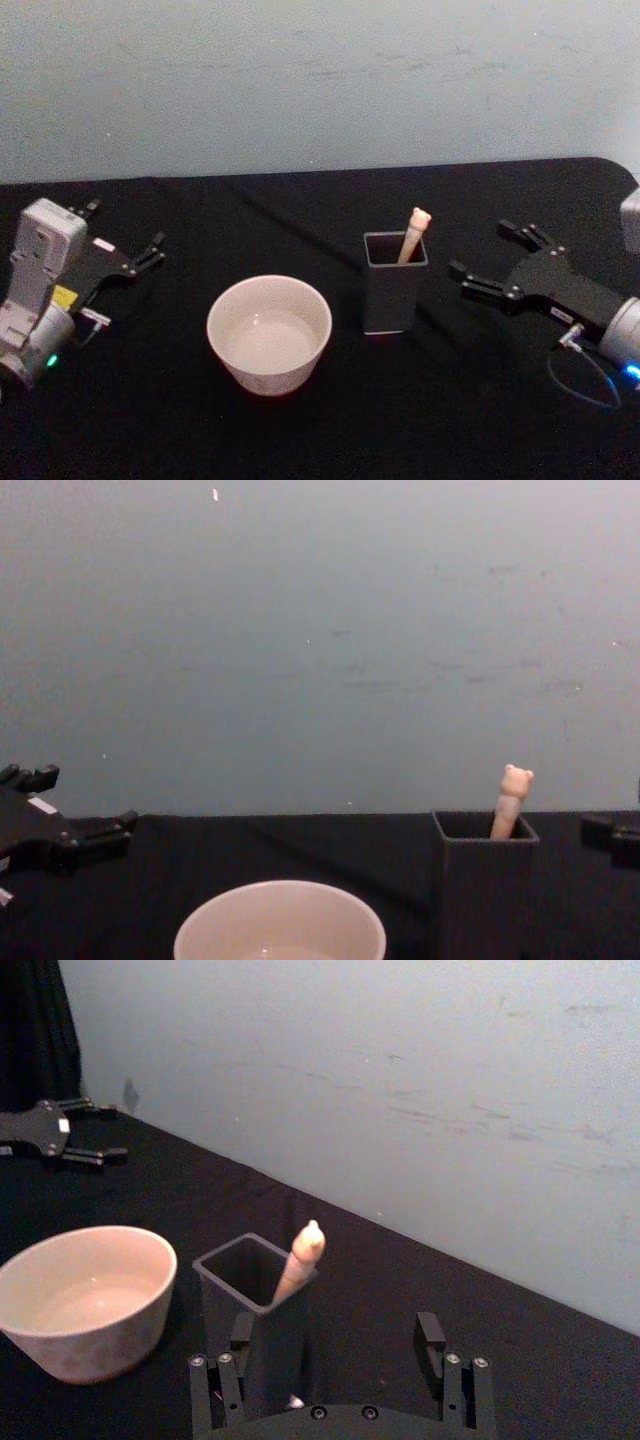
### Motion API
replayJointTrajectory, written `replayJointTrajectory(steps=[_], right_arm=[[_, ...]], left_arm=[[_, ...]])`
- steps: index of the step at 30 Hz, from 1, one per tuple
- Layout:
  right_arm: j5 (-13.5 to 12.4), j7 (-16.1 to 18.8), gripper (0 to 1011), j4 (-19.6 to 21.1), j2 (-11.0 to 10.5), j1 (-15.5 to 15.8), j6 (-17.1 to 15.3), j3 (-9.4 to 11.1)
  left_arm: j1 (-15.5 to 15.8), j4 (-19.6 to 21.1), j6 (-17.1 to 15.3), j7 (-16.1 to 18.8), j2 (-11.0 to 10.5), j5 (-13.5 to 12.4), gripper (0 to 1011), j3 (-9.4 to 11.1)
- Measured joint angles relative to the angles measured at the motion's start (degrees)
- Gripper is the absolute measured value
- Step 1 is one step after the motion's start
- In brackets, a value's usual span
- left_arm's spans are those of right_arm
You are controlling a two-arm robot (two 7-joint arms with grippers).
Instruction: Pick up the stirring spoon with one hand, stir inside the cup, then place it back in its original position.
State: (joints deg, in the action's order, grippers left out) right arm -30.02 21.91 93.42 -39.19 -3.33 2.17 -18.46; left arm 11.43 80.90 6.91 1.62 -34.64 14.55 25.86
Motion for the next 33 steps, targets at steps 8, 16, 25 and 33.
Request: replayJointTrajectory(steps=[8, 16, 25, 33], right_arm=[[-0.9, 1.8, 1002, -2.0, 3.2, -3.2, -3.8, -0.6], [-0.8, 3.1, 1002, -4.3, 6.1, -6.0, -6.3, -1.3], [-0.3, 3.5, 1002, -6.4, 8.7, -8.4, -7.8, -2.1], [0.0, 3.3, 1002, -7.7, 10.0, -9.7, -8.6, -2.3]], left_arm=[[0.0, 0.0, 0.0, 0.0, 0.0, 0.0, 1001, 0.0], [0.0, 0.0, 0.0, 0.0, 0.0, 0.0, 1001, 0.0], [0.0, 0.0, 0.0, 0.0, 0.0, 0.0, 1001, 0.0], [0.0, 0.0, 0.0, 0.0, 0.0, 0.0, 1001, 0.0]])
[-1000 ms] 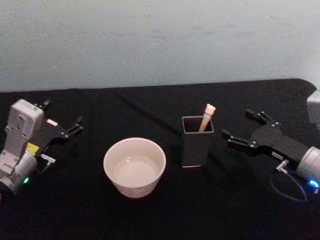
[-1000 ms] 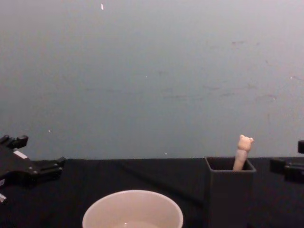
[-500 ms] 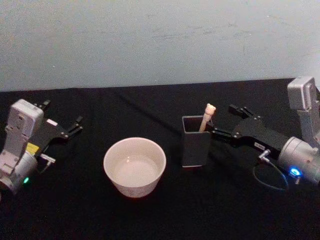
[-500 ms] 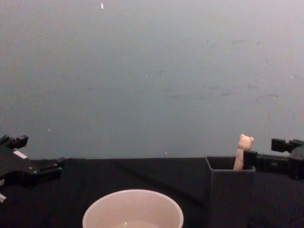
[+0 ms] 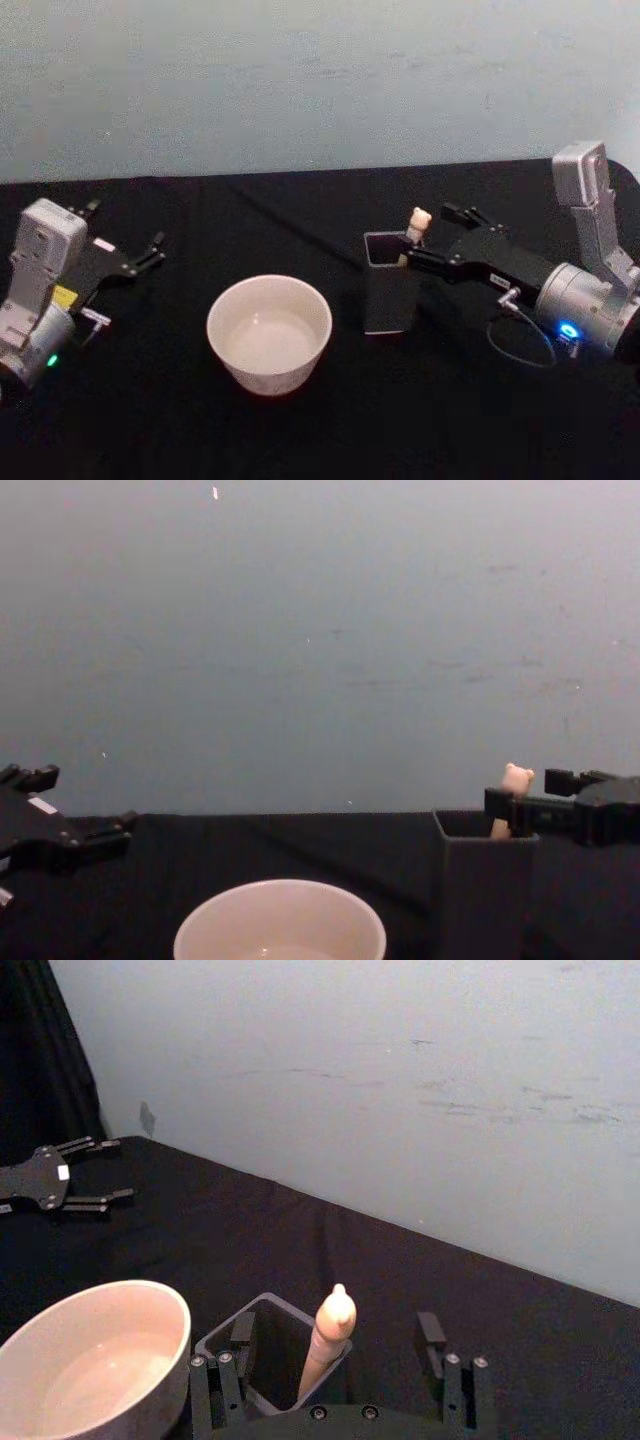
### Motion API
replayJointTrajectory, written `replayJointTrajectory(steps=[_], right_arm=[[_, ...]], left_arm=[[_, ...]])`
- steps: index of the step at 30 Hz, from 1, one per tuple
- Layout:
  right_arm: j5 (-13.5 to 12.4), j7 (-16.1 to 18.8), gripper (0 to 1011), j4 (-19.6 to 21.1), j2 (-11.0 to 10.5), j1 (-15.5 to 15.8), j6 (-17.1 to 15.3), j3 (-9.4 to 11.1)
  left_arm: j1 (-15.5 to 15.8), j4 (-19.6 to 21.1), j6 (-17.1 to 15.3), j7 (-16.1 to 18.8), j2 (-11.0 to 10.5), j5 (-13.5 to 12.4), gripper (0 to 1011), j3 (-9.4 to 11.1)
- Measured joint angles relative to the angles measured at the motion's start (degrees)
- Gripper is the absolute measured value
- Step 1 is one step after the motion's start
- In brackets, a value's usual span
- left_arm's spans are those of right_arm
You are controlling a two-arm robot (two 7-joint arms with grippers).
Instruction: Pick up the stirring spoon with one hand, stir inside the cup, then place it back in its original position.
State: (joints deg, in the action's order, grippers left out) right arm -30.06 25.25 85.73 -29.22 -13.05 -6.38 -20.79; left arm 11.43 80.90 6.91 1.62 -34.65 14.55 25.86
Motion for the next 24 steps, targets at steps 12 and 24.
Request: replayJointTrajectory(steps=[12, 24], right_arm=[[0.0, 0.0, 1003, -1.5, 1.0, -1.4, -1.6, -0.5], [-0.2, -0.1, 1003, -1.8, 1.2, -1.7, -2.0, -0.6]], left_arm=[[0.0, 0.0, 0.0, 0.0, 0.0, 0.0, 1001, 0.0], [0.0, 0.0, 0.0, 0.0, 0.0, 0.0, 1001, 0.0]])
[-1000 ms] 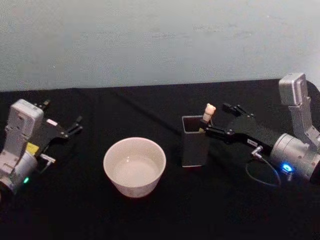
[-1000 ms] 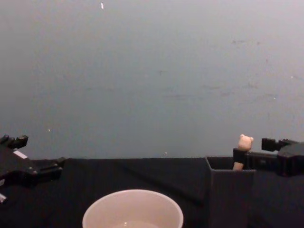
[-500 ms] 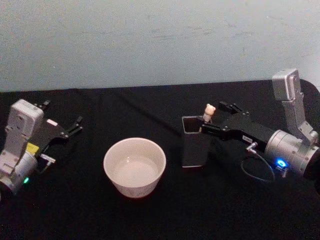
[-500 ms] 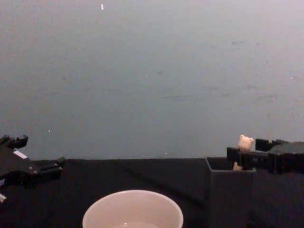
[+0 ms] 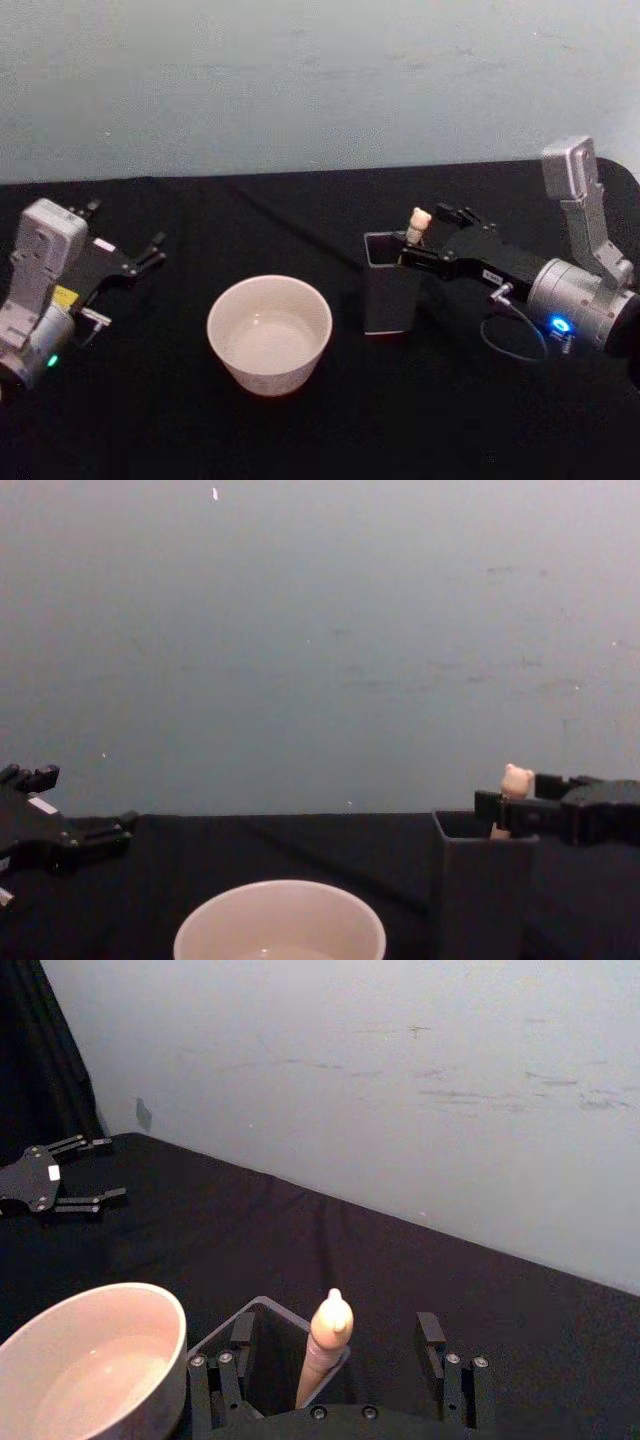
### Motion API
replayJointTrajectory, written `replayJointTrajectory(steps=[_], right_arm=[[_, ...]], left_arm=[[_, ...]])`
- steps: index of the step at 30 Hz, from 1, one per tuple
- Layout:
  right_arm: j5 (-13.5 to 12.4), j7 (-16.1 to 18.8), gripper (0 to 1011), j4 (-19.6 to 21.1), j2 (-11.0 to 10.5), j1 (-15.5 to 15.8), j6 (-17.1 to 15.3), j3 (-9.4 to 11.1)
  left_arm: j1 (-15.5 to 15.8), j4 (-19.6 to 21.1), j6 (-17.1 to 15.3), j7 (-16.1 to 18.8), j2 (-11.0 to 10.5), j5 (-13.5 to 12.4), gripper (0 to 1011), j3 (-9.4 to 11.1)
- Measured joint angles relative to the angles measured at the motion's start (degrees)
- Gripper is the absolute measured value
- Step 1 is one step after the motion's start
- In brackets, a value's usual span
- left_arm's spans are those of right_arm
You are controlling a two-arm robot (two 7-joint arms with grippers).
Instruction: Pick up the stirring spoon with one hand, stir inside the cup, then place it back in its original position.
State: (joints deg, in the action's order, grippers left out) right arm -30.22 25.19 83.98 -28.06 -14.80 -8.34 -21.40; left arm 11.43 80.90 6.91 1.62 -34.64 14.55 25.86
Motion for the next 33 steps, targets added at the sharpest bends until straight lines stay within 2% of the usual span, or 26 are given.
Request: replayJointTrajectory(steps=[29, 33], right_arm=[[-0.1, -0.1, 1002, 0.1, 0.0, 0.0, 0.1, 0.1], [-0.1, -0.1, 912, 0.1, 0.0, 0.0, 0.1, 0.1]], left_arm=[[0.0, 0.0, 0.0, 0.0, 0.0, 0.0, 1001, 0.0], [0.0, 0.0, 0.0, 0.0, 0.0, 0.0, 1001, 0.0]])
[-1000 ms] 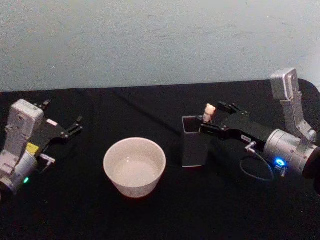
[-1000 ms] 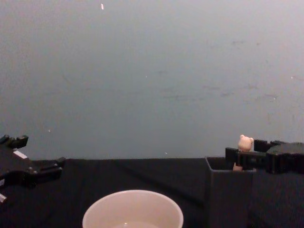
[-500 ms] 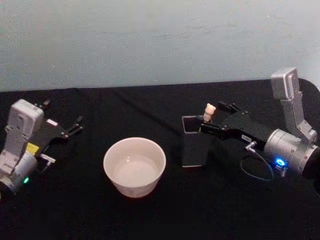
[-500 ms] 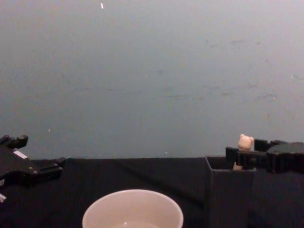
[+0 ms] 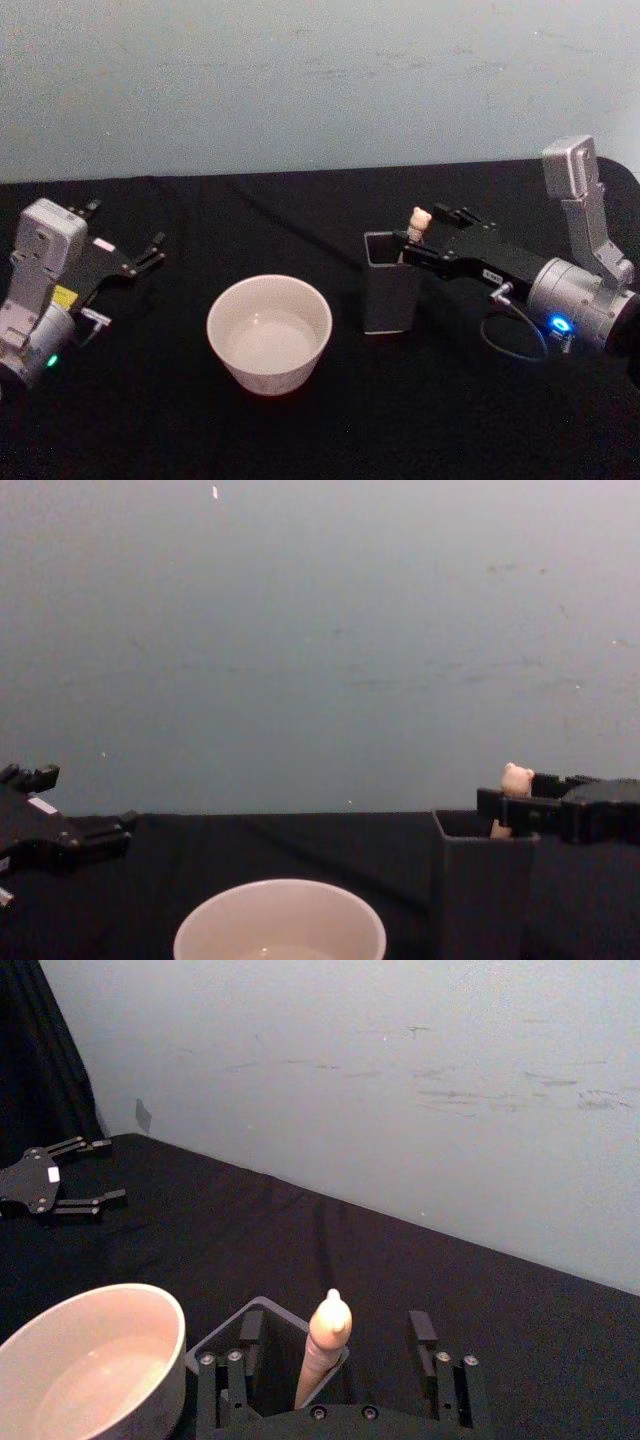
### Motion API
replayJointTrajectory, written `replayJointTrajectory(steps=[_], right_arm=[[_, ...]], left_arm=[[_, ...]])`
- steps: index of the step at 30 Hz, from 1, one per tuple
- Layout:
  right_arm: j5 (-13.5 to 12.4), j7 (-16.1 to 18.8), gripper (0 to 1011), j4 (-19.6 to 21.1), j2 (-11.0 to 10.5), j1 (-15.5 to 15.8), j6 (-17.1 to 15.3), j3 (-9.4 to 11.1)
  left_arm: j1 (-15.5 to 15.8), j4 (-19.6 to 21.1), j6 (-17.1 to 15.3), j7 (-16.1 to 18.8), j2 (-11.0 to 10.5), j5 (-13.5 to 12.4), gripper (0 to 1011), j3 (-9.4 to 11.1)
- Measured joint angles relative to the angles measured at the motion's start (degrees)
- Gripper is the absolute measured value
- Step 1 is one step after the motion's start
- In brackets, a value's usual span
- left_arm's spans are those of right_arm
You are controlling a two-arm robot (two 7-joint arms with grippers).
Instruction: Pick up the stirring spoon with one hand, stir inside the cup, then place it back in its original position.
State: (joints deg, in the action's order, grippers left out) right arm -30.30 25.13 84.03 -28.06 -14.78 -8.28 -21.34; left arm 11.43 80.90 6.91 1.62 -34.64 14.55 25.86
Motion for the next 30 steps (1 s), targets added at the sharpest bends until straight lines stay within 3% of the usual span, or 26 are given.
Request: replayJointTrajectory(steps=[10, 15, 22, 30], right_arm=[[0.0, 0.0, 663, 0.0, 0.0, 0.0, 0.0, 0.0], [0.0, 0.0, 460, 0.0, 0.0, 0.0, 0.0, 0.0], [0.0, 0.0, 251, 0.0, 0.0, 0.0, 0.0, 0.0], [0.0, 0.0, 218, 0.0, 0.0, 0.0, 0.0, 0.0]], left_arm=[[0.0, 0.0, 0.0, 0.0, 0.0, 0.0, 1001, 0.0], [0.0, 0.0, 0.0, 0.0, 0.0, 0.0, 1001, 0.0], [0.0, 0.0, 0.0, 0.0, 0.0, 0.0, 1001, 0.0], [0.0, 0.0, 0.0, 0.0, 0.0, 0.0, 1001, 0.0]])
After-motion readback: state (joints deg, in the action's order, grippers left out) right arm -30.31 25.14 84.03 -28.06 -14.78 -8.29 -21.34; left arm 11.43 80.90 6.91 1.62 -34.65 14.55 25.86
